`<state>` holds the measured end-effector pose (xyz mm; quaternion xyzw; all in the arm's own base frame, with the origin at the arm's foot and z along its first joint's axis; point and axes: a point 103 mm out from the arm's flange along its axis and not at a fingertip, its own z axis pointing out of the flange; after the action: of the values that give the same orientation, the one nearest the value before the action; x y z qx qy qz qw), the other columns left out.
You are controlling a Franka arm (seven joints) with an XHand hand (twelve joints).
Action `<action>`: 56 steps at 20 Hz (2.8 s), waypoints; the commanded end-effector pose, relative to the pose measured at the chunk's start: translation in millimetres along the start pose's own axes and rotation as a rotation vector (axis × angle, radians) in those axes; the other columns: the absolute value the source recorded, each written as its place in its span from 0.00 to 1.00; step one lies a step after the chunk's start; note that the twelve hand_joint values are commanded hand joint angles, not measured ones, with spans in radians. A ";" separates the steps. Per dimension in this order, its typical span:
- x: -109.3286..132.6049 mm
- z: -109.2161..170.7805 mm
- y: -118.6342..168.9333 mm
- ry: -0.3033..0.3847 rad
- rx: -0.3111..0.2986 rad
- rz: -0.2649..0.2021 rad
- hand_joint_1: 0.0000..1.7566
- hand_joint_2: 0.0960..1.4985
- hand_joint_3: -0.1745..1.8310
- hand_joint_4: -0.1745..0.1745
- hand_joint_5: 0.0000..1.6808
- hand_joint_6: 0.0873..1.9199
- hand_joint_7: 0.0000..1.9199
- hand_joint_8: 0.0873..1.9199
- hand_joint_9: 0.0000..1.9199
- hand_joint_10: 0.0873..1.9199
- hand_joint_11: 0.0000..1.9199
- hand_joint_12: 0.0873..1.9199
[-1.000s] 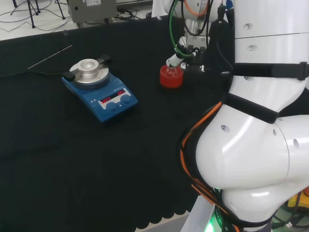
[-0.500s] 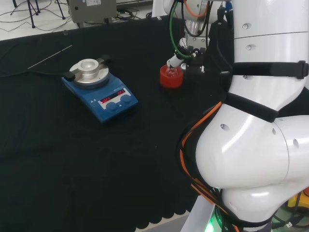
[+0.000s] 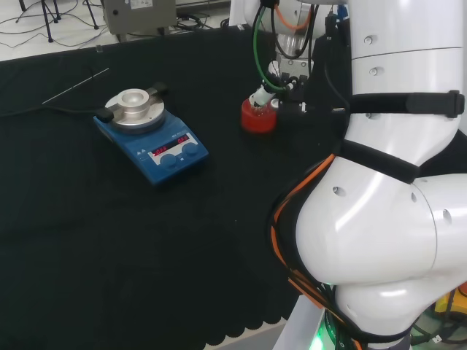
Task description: Pick up the round-bottom flask.
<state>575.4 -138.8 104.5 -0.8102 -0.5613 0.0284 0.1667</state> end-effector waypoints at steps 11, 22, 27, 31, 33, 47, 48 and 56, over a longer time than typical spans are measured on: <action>3.2 -0.1 -2.8 -0.020 -0.013 -0.001 0.48 0.41 0.42 0.40 0.47 0.32 0.10 0.31 0.16 0.34 0.00 0.66; -4.9 -9.2 -2.7 -0.029 -0.040 0.014 0.57 0.64 0.21 1.00 0.58 0.53 0.14 0.31 0.20 0.33 0.00 0.70; -0.7 -8.0 -4.4 -0.001 -0.026 0.006 0.53 0.60 0.26 0.77 0.57 0.52 0.14 0.30 0.20 0.32 0.00 0.70; 4.6 -3.6 -4.9 0.008 -0.015 -0.013 0.45 0.48 0.35 0.33 0.42 0.44 0.12 0.30 0.18 0.33 0.00 0.69; 6.3 -2.1 -4.4 0.008 -0.009 -0.018 0.43 0.44 0.36 0.31 0.33 0.40 0.11 0.30 0.18 0.34 0.00 0.69; 3.4 -3.0 2.0 0.024 0.007 -0.045 0.41 0.41 0.35 0.34 0.30 0.30 0.10 0.31 0.17 0.35 0.00 0.67; 5.0 -2.3 2.7 0.020 0.008 -0.045 0.41 0.41 0.35 0.34 0.31 0.31 0.10 0.31 0.17 0.35 0.00 0.67; 8.4 1.3 5.5 0.023 0.014 -0.054 0.41 0.42 0.35 0.36 0.34 0.32 0.11 0.31 0.17 0.35 0.00 0.67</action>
<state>582.2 -134.2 103.9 -0.7946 -0.5799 0.0177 0.1790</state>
